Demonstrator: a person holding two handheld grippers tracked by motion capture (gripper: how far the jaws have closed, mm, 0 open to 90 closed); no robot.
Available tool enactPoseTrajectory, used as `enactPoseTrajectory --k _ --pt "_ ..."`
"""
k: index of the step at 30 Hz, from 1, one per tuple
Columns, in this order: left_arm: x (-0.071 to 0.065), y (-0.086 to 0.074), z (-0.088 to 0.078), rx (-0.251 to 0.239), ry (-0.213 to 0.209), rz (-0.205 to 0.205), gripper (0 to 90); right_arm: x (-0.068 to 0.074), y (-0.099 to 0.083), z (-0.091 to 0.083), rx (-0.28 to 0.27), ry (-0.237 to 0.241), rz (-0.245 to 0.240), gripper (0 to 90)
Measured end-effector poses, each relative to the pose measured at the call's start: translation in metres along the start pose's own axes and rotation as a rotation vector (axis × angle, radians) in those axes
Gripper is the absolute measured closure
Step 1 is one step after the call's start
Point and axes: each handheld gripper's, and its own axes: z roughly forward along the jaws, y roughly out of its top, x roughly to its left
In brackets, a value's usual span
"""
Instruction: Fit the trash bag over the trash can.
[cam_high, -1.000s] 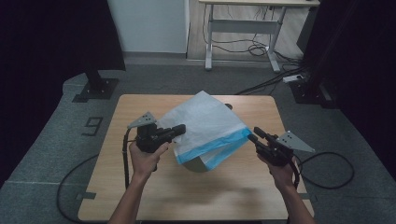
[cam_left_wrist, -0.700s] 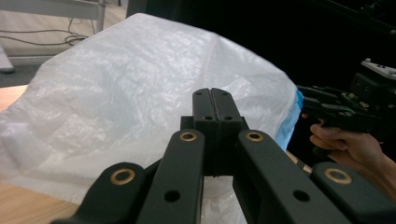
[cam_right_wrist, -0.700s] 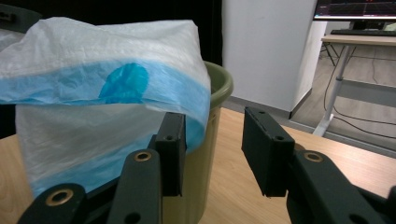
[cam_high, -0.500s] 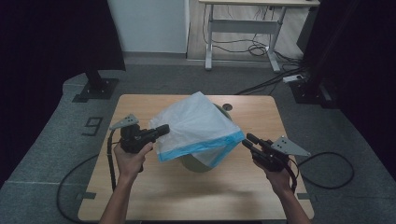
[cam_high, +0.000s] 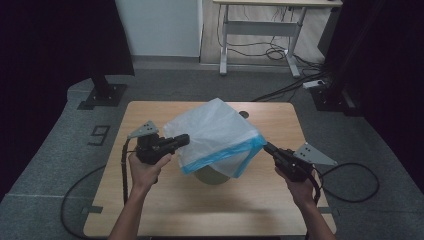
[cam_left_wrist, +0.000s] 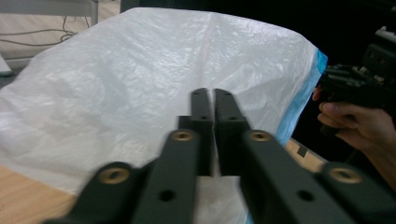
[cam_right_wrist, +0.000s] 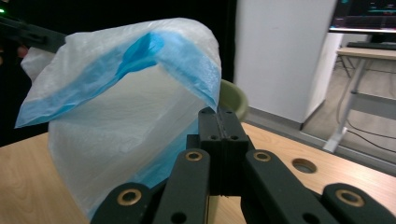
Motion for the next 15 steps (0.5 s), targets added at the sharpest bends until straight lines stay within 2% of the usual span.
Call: enactPoseTrajectory --k 3,6,10,15 --pt "-0.010 0.004 0.004 -0.016 0.027 0.031 57.3 0.000 0.002 -0.004 -0.003 -0.034 -0.014 88.8" --pt "-0.023 0.009 0.014 0.002 0.036 0.072 44.3 0.002 0.005 -0.004 0.000 -0.032 -0.019 88.8" --pt "-0.034 0.012 0.031 0.040 0.022 0.105 35.1 0.004 0.007 -0.001 0.004 -0.021 -0.021 88.9" --pt "-0.042 0.009 0.055 0.112 -0.009 0.114 25.4 0.007 0.006 0.003 0.011 -0.009 -0.021 88.8"
